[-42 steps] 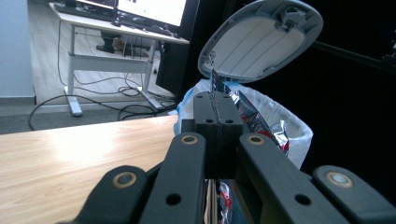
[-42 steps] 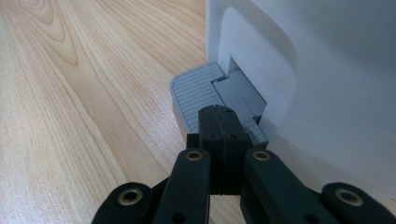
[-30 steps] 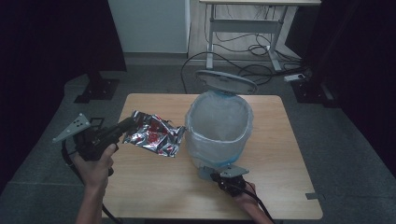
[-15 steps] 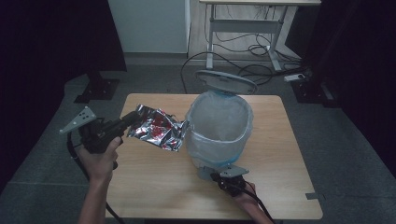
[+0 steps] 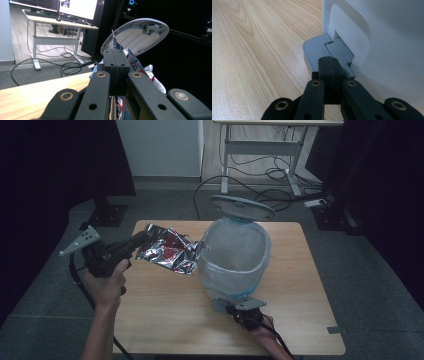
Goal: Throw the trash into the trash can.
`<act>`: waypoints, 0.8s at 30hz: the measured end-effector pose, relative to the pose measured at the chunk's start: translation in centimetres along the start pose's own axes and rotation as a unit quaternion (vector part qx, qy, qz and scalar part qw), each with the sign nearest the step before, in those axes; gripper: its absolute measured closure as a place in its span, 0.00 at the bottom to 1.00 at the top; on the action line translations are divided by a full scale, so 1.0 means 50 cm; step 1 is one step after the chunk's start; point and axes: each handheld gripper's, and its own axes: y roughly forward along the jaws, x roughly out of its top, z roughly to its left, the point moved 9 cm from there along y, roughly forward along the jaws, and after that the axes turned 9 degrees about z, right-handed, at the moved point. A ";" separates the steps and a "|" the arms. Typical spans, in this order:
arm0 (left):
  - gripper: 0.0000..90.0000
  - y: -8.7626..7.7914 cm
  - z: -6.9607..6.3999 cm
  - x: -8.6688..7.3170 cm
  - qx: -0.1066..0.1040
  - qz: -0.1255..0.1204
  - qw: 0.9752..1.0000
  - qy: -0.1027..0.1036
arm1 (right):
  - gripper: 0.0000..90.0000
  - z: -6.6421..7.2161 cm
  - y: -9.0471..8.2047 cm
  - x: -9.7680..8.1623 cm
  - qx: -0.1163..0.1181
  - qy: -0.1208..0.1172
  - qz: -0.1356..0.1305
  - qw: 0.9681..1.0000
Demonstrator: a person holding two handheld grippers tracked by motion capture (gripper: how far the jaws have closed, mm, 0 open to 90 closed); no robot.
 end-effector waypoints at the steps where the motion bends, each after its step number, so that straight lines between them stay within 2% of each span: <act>1: 1.00 0.001 -0.002 0.003 -0.001 0.000 1.000 0.001 | 1.00 0.000 0.000 0.000 0.000 -0.001 0.000 1.000; 15: 1.00 0.038 -0.014 0.020 -0.003 0.003 1.000 0.007 | 1.00 0.000 0.000 0.000 -0.001 -0.002 0.000 1.000; 19: 1.00 0.053 -0.018 0.022 -0.001 0.007 1.000 0.014 | 1.00 0.000 0.000 0.000 0.000 -0.001 0.000 1.000; 24: 1.00 0.068 -0.016 0.023 -0.004 0.004 1.000 0.010 | 1.00 0.000 0.000 0.000 -0.001 -0.002 0.000 1.000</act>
